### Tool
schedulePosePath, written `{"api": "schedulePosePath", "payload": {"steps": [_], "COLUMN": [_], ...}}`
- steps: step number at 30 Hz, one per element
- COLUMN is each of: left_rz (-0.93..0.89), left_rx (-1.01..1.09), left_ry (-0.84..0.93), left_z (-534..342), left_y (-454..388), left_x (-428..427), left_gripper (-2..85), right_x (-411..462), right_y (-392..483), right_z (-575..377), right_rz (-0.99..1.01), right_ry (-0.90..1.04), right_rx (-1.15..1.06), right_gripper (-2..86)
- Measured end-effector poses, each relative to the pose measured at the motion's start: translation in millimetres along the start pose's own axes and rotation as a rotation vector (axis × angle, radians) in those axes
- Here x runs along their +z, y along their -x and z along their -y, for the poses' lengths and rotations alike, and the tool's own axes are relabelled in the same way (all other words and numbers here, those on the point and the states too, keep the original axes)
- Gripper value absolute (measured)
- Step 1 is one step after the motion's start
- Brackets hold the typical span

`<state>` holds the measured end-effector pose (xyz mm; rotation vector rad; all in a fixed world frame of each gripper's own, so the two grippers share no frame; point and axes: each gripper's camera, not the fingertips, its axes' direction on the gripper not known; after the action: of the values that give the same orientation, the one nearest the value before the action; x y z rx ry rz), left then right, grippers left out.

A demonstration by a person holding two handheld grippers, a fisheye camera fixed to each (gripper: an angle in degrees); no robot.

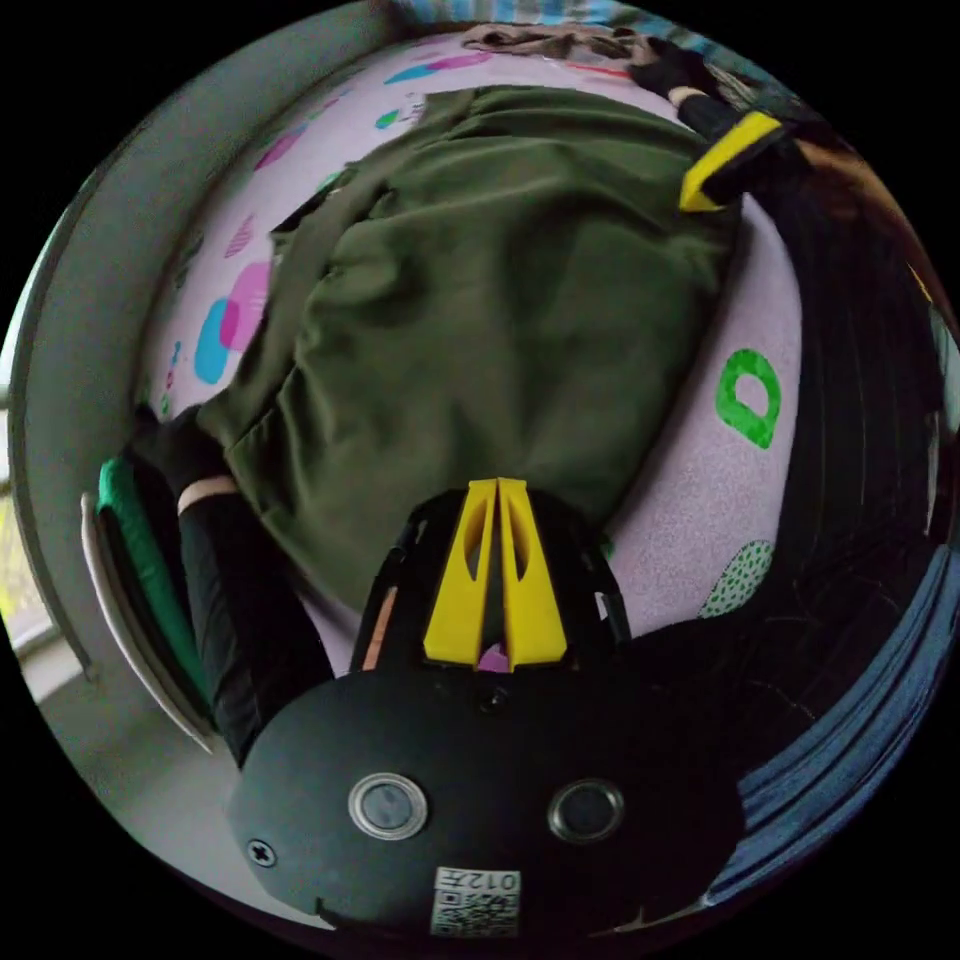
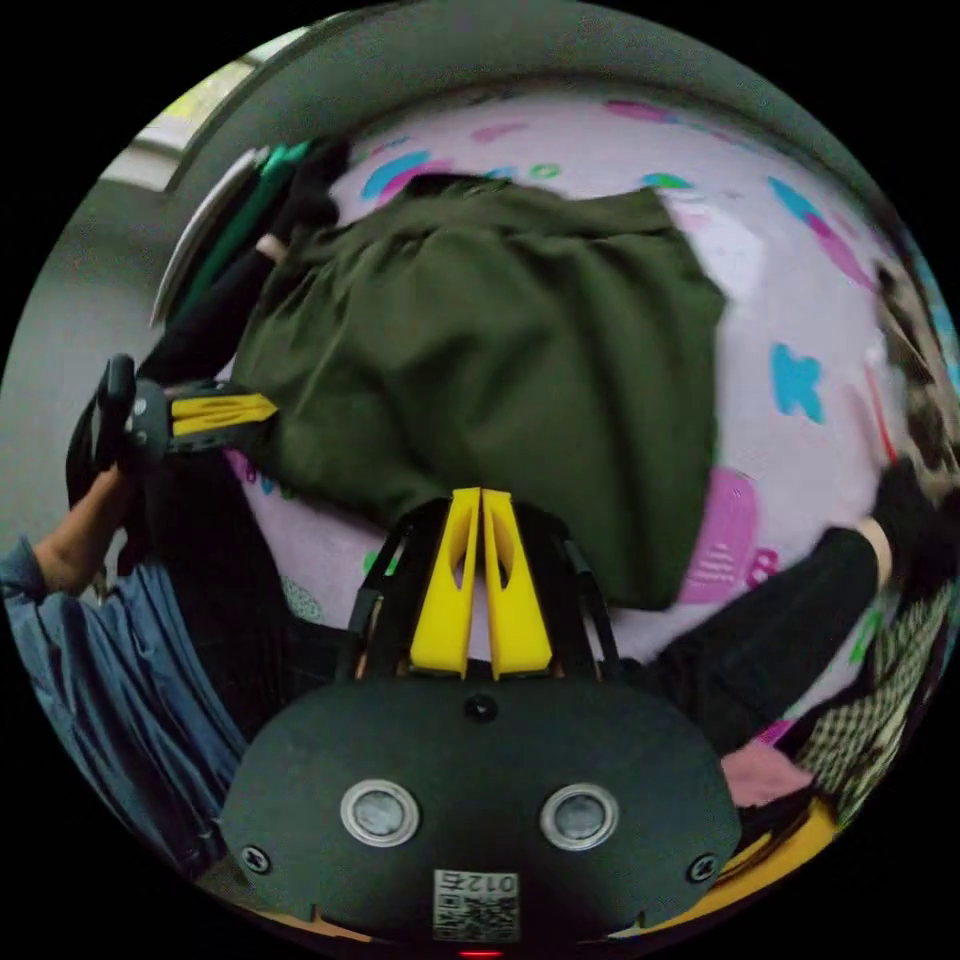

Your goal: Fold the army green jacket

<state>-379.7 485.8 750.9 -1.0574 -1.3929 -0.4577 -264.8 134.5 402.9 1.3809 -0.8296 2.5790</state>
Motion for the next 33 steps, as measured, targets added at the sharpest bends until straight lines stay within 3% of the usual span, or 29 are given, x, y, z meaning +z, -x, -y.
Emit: {"api": "schedulePosePath", "payload": {"steps": [3, 7, 11, 17, 22, 33], "left_rz": [-0.044, -0.041, -0.054, -0.007, -0.029, -0.072], "left_rx": [-0.113, -0.097, -0.088, -0.022, 0.005, -0.016], "left_ry": [-0.031, 0.033, 0.047, 0.077, 0.109, 0.064], "left_z": [-9, 1, 7, 18, 26, 18], "left_y": [24, 27, 26, 17, 22, 36], "left_x": [-1, 20, 38, 50, 60, 68], "left_gripper": [0.0, 0.0, 0.1, 0.1, 0.0, 0.0], "right_x": [-42, -47, -25, -6, 3, 22], "right_y": [-53, -119, -150, -154, -150, -151], "right_z": [-26, -32, -20, -3, 8, 21], "right_rz": [-0.057, -0.007, 0.086, 0.074, -0.011, -0.025], "right_ry": [-0.109, 0.005, 0.132, 0.208, 0.288, 0.391], "right_rx": [0.178, 0.262, 0.200, 0.030, 0.016, 0.081], "right_gripper": [8.1, 9.9, 9.8, 4.0, 0.8, 4.9]}}
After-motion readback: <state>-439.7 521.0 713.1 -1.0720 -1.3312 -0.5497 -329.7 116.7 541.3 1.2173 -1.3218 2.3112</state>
